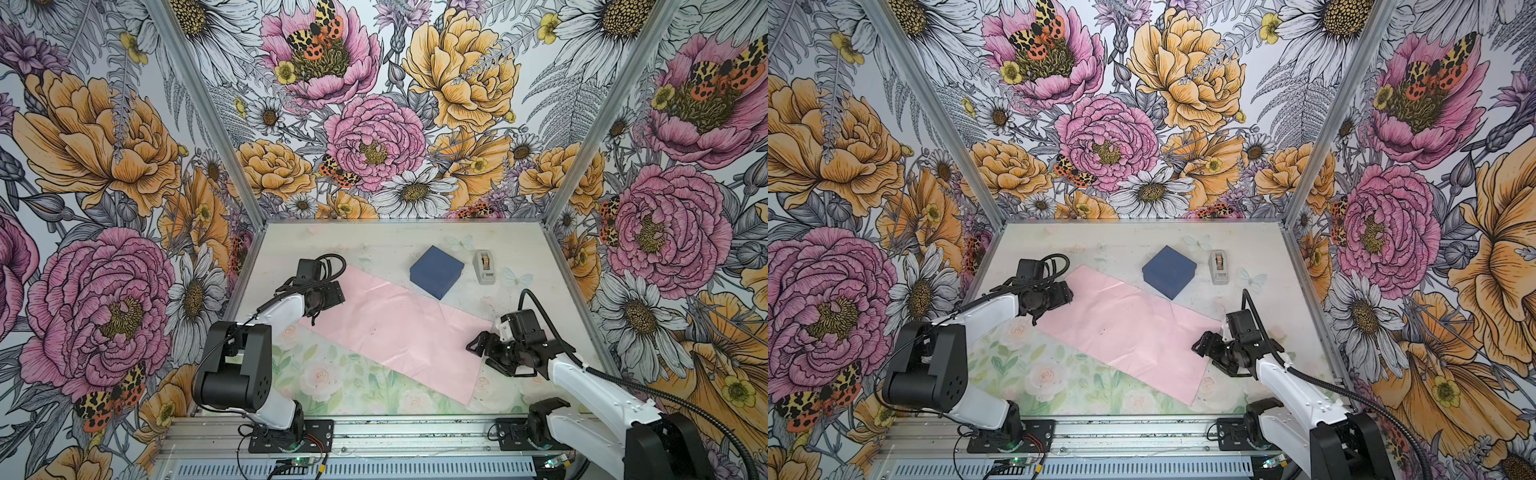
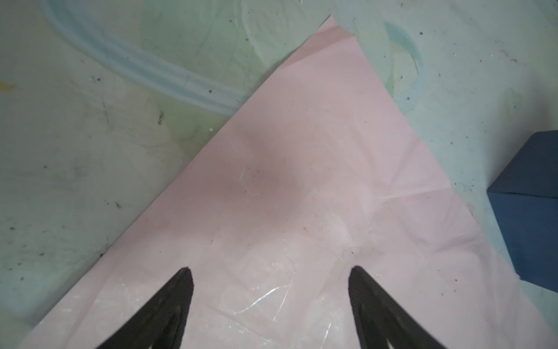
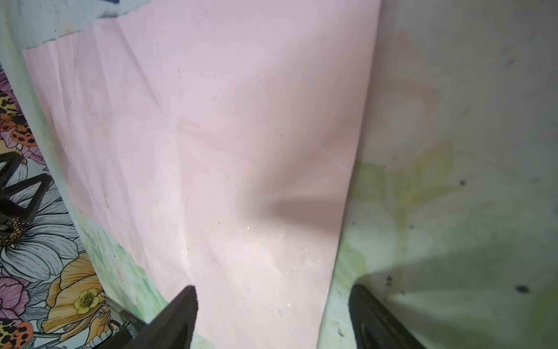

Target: Wrap the gift box in paper

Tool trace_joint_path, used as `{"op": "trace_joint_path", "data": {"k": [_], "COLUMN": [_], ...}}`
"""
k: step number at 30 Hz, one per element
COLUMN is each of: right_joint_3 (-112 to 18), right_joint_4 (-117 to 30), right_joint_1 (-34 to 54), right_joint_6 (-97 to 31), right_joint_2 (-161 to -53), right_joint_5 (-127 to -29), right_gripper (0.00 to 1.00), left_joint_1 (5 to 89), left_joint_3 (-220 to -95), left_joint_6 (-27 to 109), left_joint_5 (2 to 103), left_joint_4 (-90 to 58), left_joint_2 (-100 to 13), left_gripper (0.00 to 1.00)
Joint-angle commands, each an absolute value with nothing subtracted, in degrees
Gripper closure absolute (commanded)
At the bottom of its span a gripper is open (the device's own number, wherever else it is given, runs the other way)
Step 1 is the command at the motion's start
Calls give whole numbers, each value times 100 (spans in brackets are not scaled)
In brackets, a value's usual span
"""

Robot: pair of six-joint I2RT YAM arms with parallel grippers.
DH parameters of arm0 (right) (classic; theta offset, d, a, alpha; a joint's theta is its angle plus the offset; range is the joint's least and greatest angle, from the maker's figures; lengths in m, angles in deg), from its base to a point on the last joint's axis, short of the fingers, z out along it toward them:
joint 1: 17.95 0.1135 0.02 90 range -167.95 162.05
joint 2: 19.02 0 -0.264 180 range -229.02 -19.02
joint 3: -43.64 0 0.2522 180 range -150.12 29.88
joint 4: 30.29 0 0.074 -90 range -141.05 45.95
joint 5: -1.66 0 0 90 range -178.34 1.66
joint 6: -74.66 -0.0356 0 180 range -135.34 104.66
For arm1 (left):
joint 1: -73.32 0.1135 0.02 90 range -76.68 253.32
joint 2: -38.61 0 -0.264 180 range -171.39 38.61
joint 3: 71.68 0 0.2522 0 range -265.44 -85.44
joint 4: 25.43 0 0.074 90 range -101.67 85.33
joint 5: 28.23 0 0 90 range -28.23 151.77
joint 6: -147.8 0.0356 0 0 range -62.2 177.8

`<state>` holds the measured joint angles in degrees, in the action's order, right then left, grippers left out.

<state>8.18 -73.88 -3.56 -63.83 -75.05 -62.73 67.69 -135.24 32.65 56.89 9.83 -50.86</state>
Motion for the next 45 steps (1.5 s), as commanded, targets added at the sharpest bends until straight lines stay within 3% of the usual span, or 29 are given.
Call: {"op": "trace_joint_path", "data": {"k": [1,10,22,31,45], "right_joint_3": [907,545,444,-20,-838], "right_joint_4": [-7615,-7429,-6978,-6893,-6896], "right_joint_1": [-257,-341,-513,-1016,-1687], "right_joint_6": [-6630,-6277,-6237,-5631,-4742], "right_joint_2": [-7548,-8275,-8717,-9419,-10412], "right_joint_5": [-6210,-6307,-6245,-6283,-6206], "right_gripper": [19,19,21,22,23], "left_joint_1": [7019,7594,7554,7431,6415], "left_joint_3": [-13865,-14376,-14493,-13603,-12205], "left_joint_6": [3331,3485,3596,3512,2839], "left_joint_5": [5818,5538,5048,5180,5795], "left_joint_4": [943,943,943,938,850], "left_joint_2": [-5252,-5975,-6497,-5765,-4296], "left_gripper": [16,17,24,25,26]}}
